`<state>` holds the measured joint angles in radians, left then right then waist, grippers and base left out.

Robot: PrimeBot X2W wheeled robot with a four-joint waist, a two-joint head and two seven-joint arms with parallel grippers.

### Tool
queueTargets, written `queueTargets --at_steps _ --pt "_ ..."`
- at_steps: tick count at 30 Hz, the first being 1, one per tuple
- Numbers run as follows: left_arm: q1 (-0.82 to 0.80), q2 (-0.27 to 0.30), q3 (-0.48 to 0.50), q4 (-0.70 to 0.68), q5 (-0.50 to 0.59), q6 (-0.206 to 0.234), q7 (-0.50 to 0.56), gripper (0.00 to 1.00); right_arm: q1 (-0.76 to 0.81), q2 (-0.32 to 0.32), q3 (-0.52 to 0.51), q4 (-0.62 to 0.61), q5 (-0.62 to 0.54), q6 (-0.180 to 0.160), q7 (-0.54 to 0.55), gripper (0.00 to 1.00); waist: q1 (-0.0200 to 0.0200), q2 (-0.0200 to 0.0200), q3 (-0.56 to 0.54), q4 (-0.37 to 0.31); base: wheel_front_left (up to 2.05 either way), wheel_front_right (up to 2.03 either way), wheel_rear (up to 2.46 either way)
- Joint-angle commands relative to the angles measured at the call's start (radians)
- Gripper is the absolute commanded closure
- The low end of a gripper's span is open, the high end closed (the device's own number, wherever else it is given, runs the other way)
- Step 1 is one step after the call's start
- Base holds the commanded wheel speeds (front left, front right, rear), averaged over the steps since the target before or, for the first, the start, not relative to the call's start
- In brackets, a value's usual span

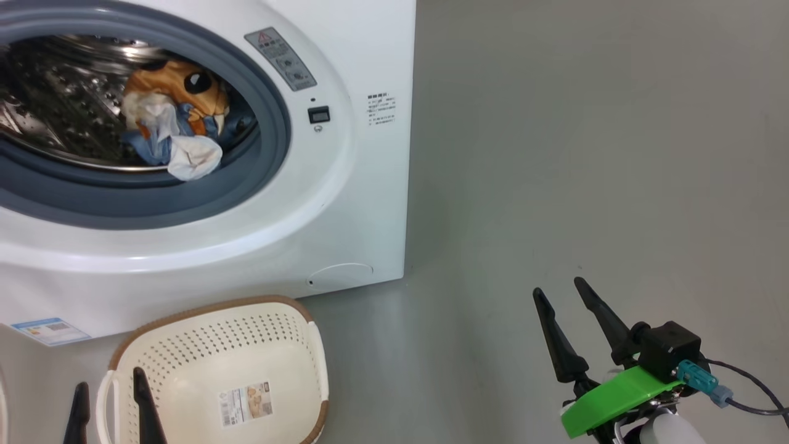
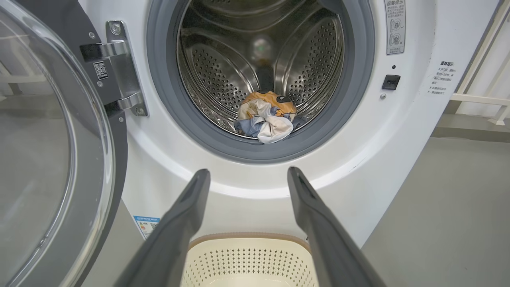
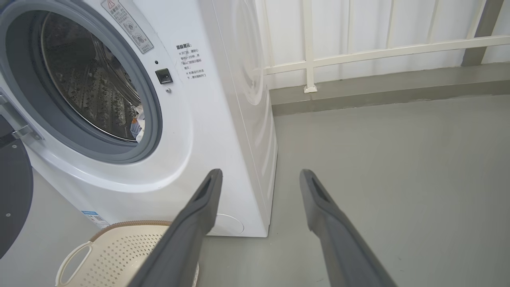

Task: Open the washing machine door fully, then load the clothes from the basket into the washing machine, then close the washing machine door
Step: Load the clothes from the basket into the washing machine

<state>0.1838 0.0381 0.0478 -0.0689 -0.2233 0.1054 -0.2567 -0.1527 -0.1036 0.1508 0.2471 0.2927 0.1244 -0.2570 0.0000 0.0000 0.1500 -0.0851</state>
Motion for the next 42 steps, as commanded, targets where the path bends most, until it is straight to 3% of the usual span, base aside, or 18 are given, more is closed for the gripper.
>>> queueTargets --at_steps 1,18,42 --pt "0.001 0.012 0.027 -0.028 -0.005 0.011 -0.005 0.0 0.011 0.0 0.019 -0.023 -0.01 0.006 -0.005 0.0 0.0 0.0 -0.019 0.001 0.0 0.0 0.0" --pt "0.074 0.012 -0.004 -0.047 -0.001 0.04 -0.005 0.0 0.043 0.002 0.003 -0.025 -0.021 0.006 -0.005 0.0 0.0 0.0 -0.085 0.012 0.0 0.0 0.0" --pt "0.121 0.012 -0.009 -0.052 -0.023 0.037 -0.005 0.0 0.062 0.006 -0.007 -0.031 -0.044 0.006 -0.005 0.0 0.0 0.0 -0.118 0.034 0.0 0.0 0.0"
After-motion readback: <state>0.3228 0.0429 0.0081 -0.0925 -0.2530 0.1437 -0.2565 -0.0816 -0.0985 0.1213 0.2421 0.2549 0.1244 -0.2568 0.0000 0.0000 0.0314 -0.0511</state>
